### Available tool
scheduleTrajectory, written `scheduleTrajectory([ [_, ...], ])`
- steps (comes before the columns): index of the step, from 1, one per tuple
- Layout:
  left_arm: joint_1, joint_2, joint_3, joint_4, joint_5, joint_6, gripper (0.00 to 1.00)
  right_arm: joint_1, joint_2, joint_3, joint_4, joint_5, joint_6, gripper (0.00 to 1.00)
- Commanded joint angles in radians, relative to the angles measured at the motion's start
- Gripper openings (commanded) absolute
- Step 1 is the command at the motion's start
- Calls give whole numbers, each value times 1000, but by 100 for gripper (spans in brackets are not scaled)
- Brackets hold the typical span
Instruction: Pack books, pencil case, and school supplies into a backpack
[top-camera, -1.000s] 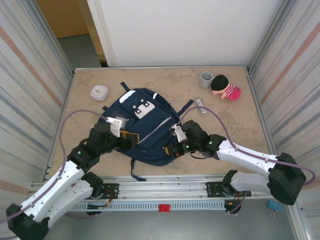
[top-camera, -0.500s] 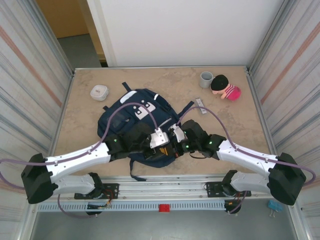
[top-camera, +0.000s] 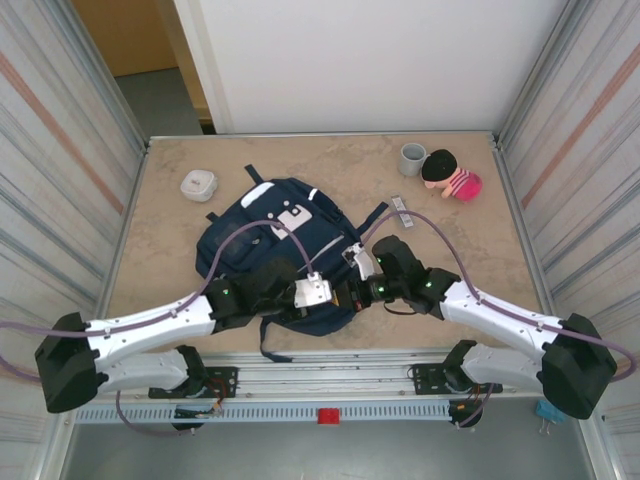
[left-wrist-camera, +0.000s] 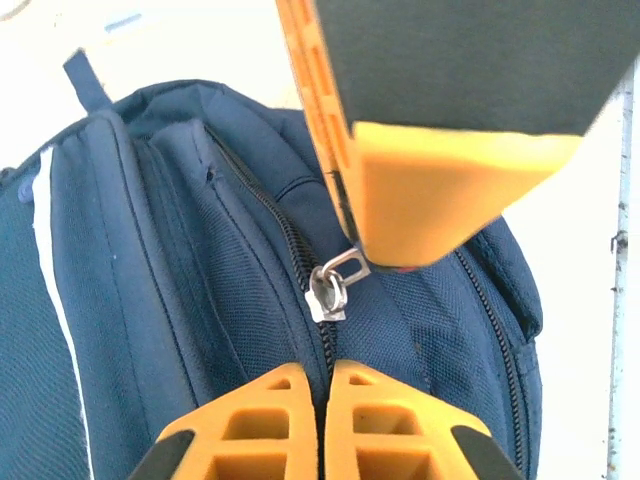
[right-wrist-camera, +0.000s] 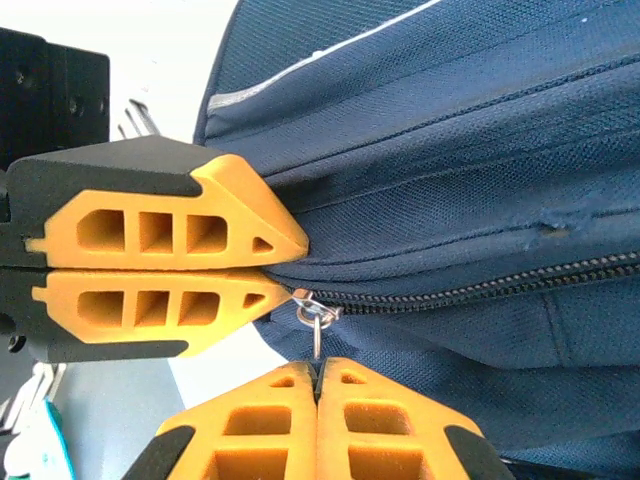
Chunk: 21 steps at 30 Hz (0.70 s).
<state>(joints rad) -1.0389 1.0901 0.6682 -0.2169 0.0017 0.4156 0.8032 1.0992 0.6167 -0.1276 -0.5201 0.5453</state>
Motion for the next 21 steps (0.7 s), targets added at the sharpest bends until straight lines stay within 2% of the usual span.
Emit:
scheduleTrajectory([
  [1, 34, -85, -56, 62, 132, -9, 0, 1, -29, -23, 31, -39, -16, 0],
  [6, 67, -160, -94, 129, 214, -48, 0, 30, -2, -29, 72, -12, -31, 0],
  [11, 69, -168, -84, 138, 258, -57, 0, 70, 40, -32, 129, -3, -52, 9],
  [21, 69, -135, -58, 157, 298, -58, 0, 92, 83, 4, 117, 87, -59, 20],
])
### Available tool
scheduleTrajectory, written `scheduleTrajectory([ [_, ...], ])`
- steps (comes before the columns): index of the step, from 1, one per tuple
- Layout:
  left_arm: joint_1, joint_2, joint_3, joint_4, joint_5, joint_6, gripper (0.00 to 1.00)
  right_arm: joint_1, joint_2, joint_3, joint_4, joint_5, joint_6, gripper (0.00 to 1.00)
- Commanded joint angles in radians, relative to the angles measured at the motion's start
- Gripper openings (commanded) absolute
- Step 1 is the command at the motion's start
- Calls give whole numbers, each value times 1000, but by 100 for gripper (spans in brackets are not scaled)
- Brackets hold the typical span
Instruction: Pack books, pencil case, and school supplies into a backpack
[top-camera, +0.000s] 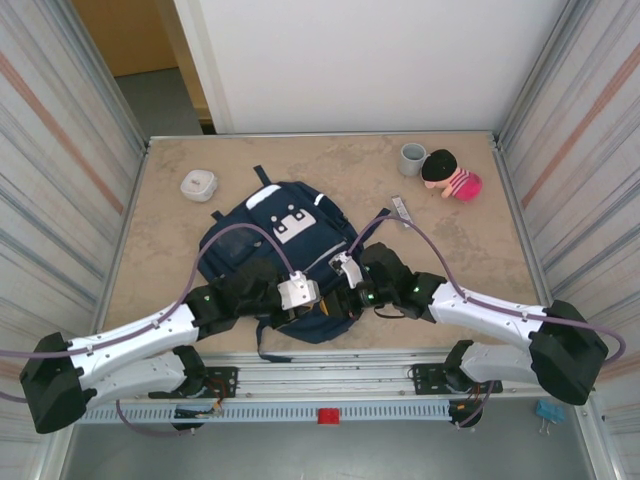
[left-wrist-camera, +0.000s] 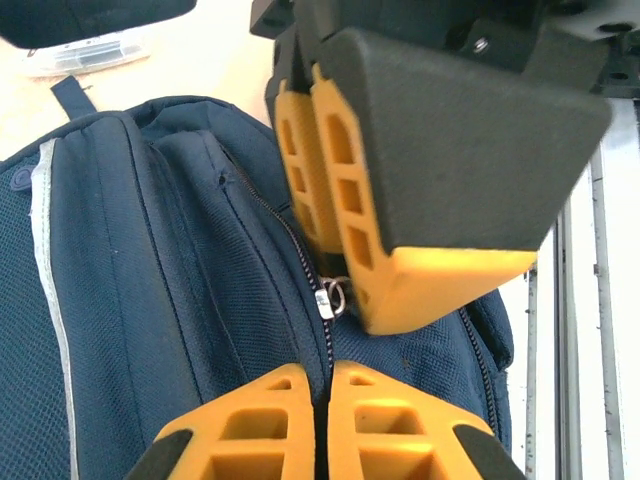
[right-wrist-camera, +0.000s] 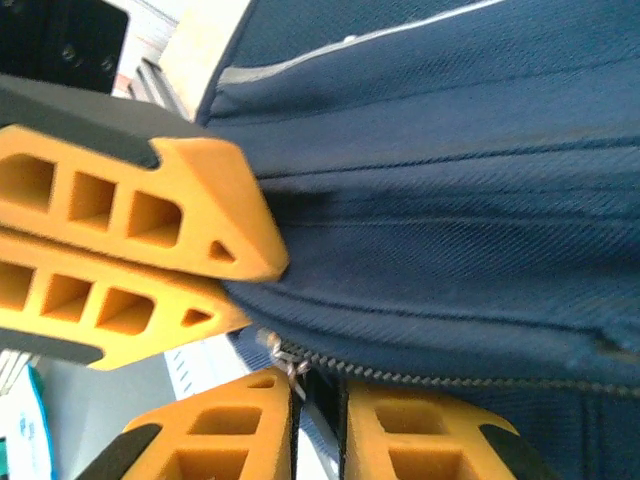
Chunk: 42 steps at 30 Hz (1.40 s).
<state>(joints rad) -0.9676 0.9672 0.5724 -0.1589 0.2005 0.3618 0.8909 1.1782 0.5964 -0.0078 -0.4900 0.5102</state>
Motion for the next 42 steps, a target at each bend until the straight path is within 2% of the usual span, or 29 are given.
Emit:
scheduleTrajectory([
  [1, -1, -15, 37, 100, 103, -4, 0, 5, 3, 25, -6, 74, -24, 20],
  [4, -3, -32, 32, 100, 102, -10, 0, 5, 3, 31, -34, 126, -22, 17],
  [7, -2, -58, 15, 100, 83, -10, 0, 4, -3, 35, -54, 149, -21, 1],
  [11, 3, -92, 14, 23, -36, -1, 0, -27, -54, 33, -145, 189, -32, 0],
  [15, 20, -122, 30, -123, -145, 19, 0, -158, -170, -15, -234, 165, -46, 0],
  [18, 18, -131, 37, -171, -228, 17, 0, -280, -257, -17, -320, 100, -93, 0],
  [21, 18, -113, 60, -216, -290, 15, 0, -330, -297, -11, -367, 77, -123, 0],
  [23, 18, -99, 77, -250, -307, 12, 1, -333, -295, 1, -378, 33, -139, 0],
  [25, 18, -99, 80, -247, -290, 21, 6, -315, -289, 8, -359, -27, -145, 0],
  [27, 19, -99, 64, -204, -304, 33, 8, -263, -289, 14, -342, -24, -151, 0],
  [30, 36, -86, 56, -165, -398, 30, 11, -151, -277, 33, -339, 28, -158, 0],
  [32, 74, -76, 62, -170, -430, 9, 17, -82, -256, 45, -327, 60, -142, 0],
  [35, 116, -84, 75, -186, -398, -13, 30, 10, -214, 54, -275, 111, -100, 0],
  [37, 117, -103, 83, -191, -338, -12, 41, 40, -194, 57, -229, 116, -82, 0],
  [39, 116, -128, 97, -211, -217, -2, 60, 56, -149, 64, -197, 116, -78, 0],
  [42, 91, -158, 110, -220, -144, -11, 72, 59, -110, 88, -197, 106, -90, 0],
])
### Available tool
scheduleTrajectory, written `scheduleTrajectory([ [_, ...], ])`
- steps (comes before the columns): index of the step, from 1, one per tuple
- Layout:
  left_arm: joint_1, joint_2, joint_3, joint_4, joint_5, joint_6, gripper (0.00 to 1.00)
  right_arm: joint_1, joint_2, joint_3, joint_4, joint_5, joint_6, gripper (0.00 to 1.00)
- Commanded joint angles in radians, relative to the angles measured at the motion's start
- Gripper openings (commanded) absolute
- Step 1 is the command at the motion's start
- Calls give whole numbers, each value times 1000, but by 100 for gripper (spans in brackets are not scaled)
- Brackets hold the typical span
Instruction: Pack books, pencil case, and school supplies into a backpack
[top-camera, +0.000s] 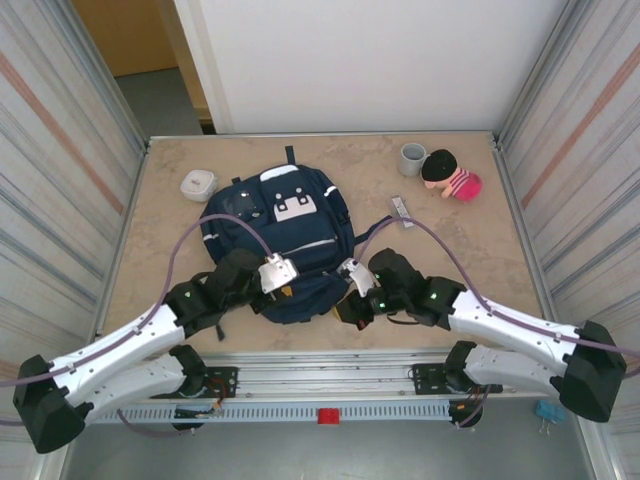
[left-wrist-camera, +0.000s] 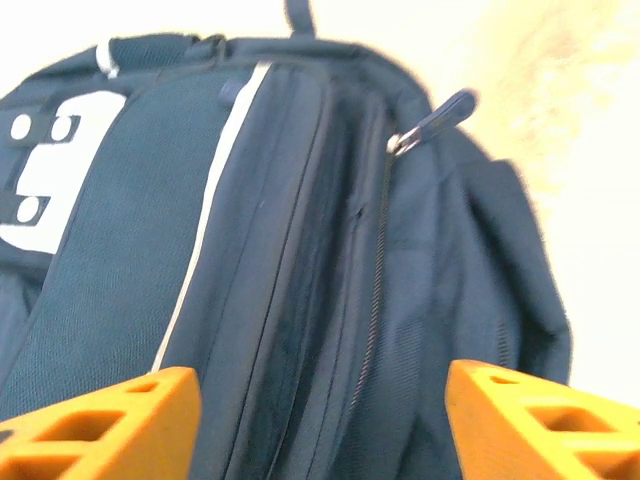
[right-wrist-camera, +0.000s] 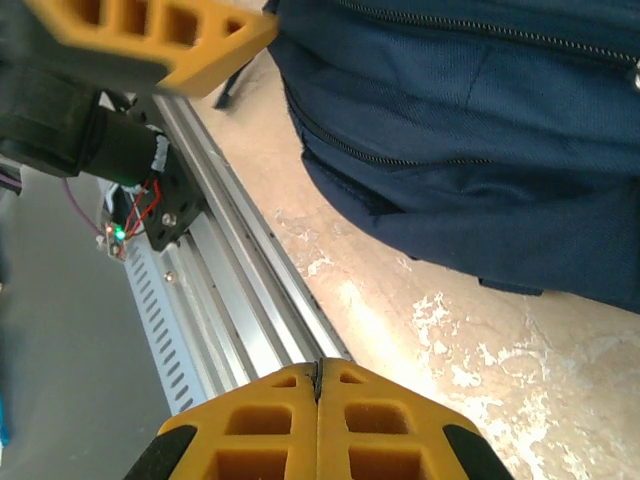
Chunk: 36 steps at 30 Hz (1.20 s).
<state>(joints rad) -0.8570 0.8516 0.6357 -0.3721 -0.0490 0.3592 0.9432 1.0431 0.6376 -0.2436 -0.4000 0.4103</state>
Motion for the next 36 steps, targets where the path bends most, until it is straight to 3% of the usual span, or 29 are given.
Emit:
scheduleTrajectory([
  [1, -33, -47, 49, -7, 109, -7, 73, 6, 35, 54, 34, 13, 5, 0],
  [6, -115, -20, 67, 6, 123, 50, 77, 9, 62, 74, 40, -1, -9, 0],
  [13, -139, 150, 98, 77, 205, 148, 76, 8, 83, 85, 52, -18, -17, 0],
  [16, -143, 218, 120, 81, 193, 159, 66, 8, 88, 90, 50, -22, -24, 0],
  [19, -143, 239, 111, 89, 150, 152, 47, -2, 86, 83, 46, -21, -27, 0],
  [22, -137, 196, 58, 133, 118, 145, 29, -27, 81, 68, 38, -24, -21, 0],
  [27, -90, 97, 2, 153, 162, 129, 5, -72, 53, 40, 36, -31, -15, 0],
  [34, -47, -4, -45, 133, 179, 120, 2, -167, 44, 9, 32, -75, -25, 0],
  [36, -44, -17, -52, 128, 155, 118, 7, -179, 54, 12, 25, -79, -38, 0],
])
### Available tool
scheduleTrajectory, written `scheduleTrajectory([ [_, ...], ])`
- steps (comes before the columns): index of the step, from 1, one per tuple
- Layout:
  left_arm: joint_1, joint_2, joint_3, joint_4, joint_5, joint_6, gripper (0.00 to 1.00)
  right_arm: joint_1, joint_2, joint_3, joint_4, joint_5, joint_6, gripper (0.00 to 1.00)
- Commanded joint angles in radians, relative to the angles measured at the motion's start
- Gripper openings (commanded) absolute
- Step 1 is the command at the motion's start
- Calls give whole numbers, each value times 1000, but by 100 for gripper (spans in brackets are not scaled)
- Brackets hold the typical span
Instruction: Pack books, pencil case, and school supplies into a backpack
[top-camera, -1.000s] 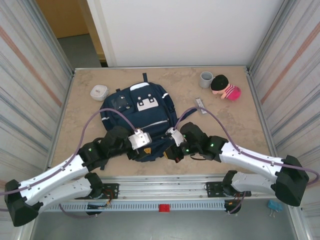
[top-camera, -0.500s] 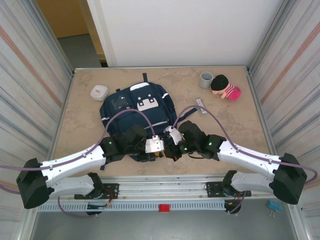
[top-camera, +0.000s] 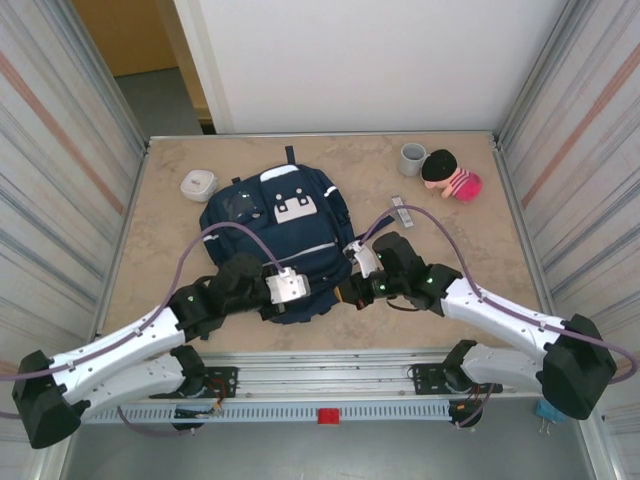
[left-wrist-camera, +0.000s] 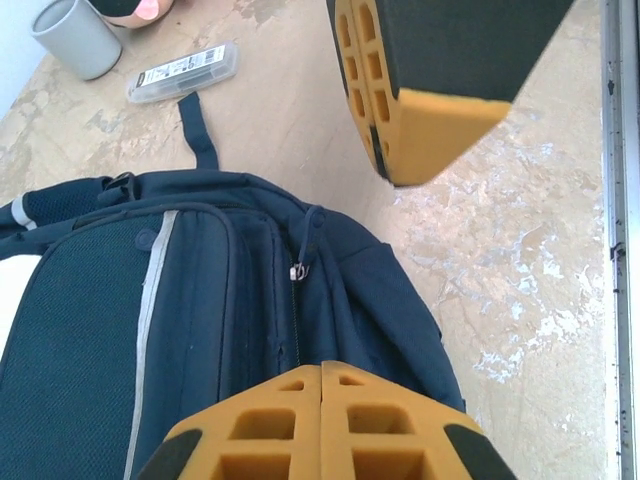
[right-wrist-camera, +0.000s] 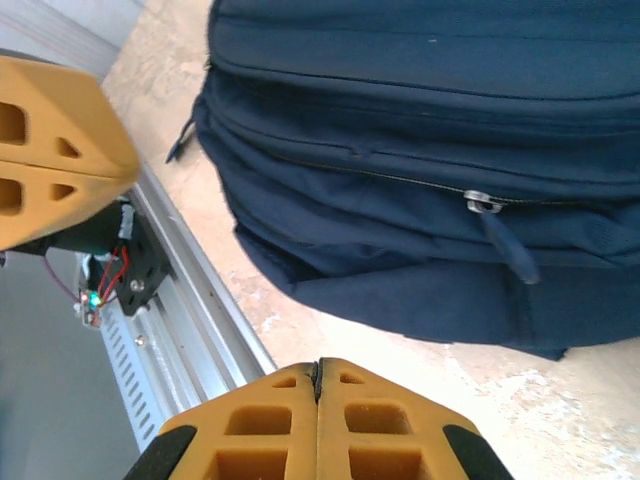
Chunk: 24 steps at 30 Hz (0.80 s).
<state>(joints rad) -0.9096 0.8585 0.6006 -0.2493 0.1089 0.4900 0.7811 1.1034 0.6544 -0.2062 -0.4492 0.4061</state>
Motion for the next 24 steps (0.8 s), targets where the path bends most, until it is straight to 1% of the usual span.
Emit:
scheduleTrajectory([
  [1, 8, -26, -19, 10, -24, -18, 18, -13, 6, 4, -24, -27, -44, 0],
  [3, 9, -11, -19, 24, -82, -27, 42, -12, 36, 18, -44, -11, -52, 0],
  [4, 9, 5, -16, 29, -104, -23, 51, -11, 50, 24, -48, 2, -52, 0],
  [5, 9, 31, -8, 36, -130, -17, 57, -12, 58, 27, -42, 19, -51, 4],
  [6, 9, 65, 4, 42, -157, -10, 63, -16, 62, 23, -30, 29, -47, 10],
  [8, 9, 136, 33, 48, -209, -4, 70, -28, 67, 13, 9, 36, -43, 18],
  [9, 10, 178, 49, 58, -235, 1, 73, -35, 74, 14, 17, 38, -46, 21],
  [11, 11, 248, 76, 71, -263, 12, 77, -41, 97, 24, 12, 52, -78, 33],
  [12, 11, 280, 87, 80, -270, 15, 78, -40, 111, 33, 4, 64, -102, 40],
  [14, 16, 322, 100, 96, -271, 10, 78, -41, 144, 51, -13, 95, -145, 47],
  [17, 21, 329, 96, 116, -244, 1, 79, -42, 202, 87, -25, 125, -214, 53],
  [21, 30, 272, 65, 143, -212, -17, 78, -42, 271, 137, -32, 134, -285, 55],
  [24, 58, 209, 40, 149, -186, -44, 78, -46, 306, 156, -24, 137, -321, 57],
])
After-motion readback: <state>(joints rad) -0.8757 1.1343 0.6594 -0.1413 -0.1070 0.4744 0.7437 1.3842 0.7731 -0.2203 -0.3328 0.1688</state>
